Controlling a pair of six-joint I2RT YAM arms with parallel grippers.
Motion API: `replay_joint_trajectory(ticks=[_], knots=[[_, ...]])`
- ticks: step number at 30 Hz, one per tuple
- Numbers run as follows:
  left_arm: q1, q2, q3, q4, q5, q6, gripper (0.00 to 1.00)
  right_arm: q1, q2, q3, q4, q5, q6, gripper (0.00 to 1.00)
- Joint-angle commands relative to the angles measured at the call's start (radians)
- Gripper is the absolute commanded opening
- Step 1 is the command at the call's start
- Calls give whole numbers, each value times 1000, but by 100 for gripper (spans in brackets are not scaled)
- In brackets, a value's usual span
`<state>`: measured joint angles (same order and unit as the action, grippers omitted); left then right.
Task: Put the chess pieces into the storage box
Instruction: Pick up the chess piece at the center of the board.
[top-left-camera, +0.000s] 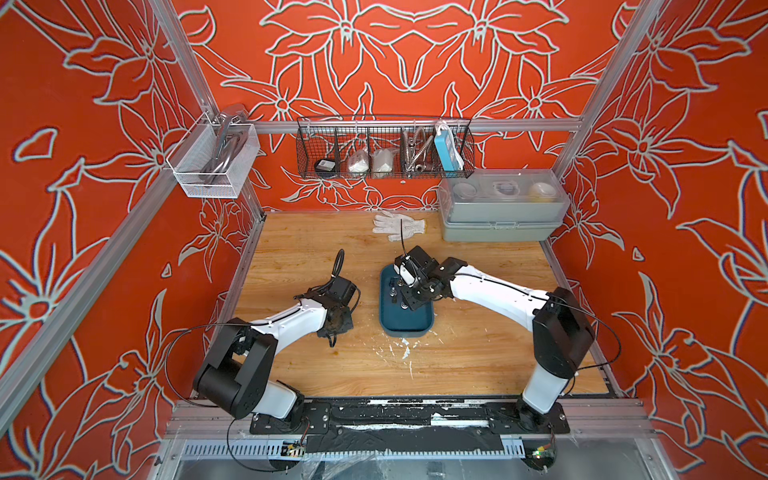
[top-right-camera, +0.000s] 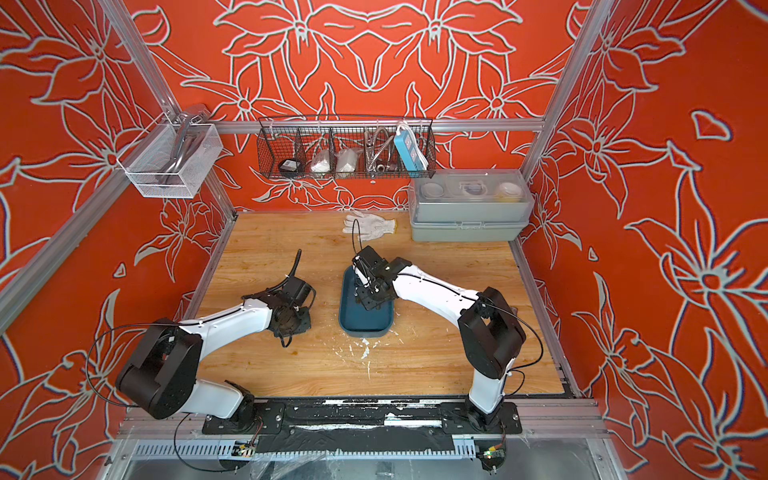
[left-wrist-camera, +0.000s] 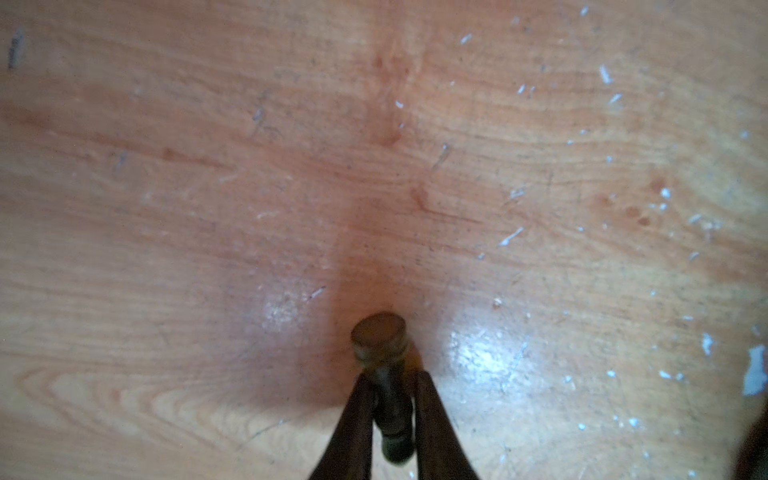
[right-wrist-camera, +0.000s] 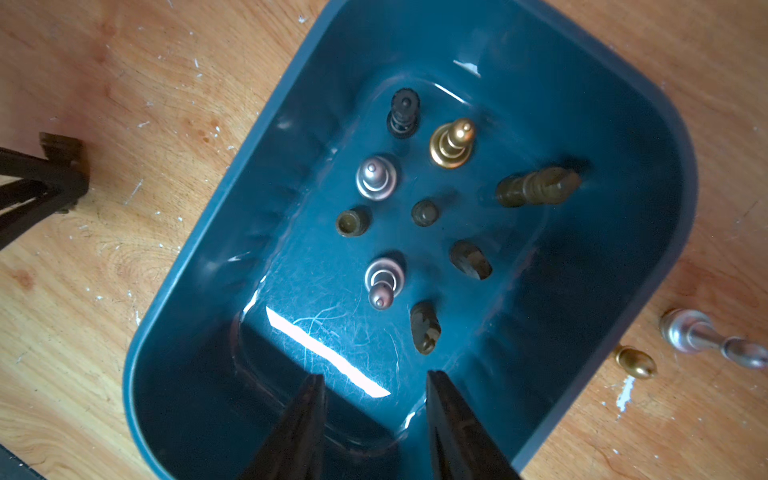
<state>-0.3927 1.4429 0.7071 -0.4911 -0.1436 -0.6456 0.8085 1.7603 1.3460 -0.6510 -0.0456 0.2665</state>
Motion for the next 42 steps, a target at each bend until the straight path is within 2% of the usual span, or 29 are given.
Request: replay_joint_trajectory(ticks=[1, 8, 14, 20, 26, 29, 31, 37, 40, 42], knots=[[0, -25, -27, -48, 5, 4, 16, 7, 4, -15, 10, -4, -16, 44], [0, -111, 14, -139, 77, 43, 4, 7, -3, -33, 43, -2, -19, 44], [9, -209, 17, -162, 162, 26, 4, 6, -50, -96, 121, 12, -20, 44], [9, -276, 31, -182, 195, 41, 5, 6, -97, -156, 203, -2, -26, 44], [8, -416, -8, -26, 441, 149, 5, -1, -194, -226, 285, -36, -20, 44], [2, -444, -1, 29, 582, 185, 6, -34, -253, -232, 266, -144, 28, 44], [-11, -484, 21, 27, 635, 217, 6, -67, -309, -255, 274, -239, 87, 45], [-95, -520, 39, 81, 734, 316, 5, -230, -460, -411, 441, -694, 373, 50], [-159, -524, 33, 159, 758, 331, 4, -235, -461, -421, 456, -861, 451, 51], [-210, -520, 22, 215, 755, 344, 4, -233, -458, -438, 490, -926, 505, 52]])
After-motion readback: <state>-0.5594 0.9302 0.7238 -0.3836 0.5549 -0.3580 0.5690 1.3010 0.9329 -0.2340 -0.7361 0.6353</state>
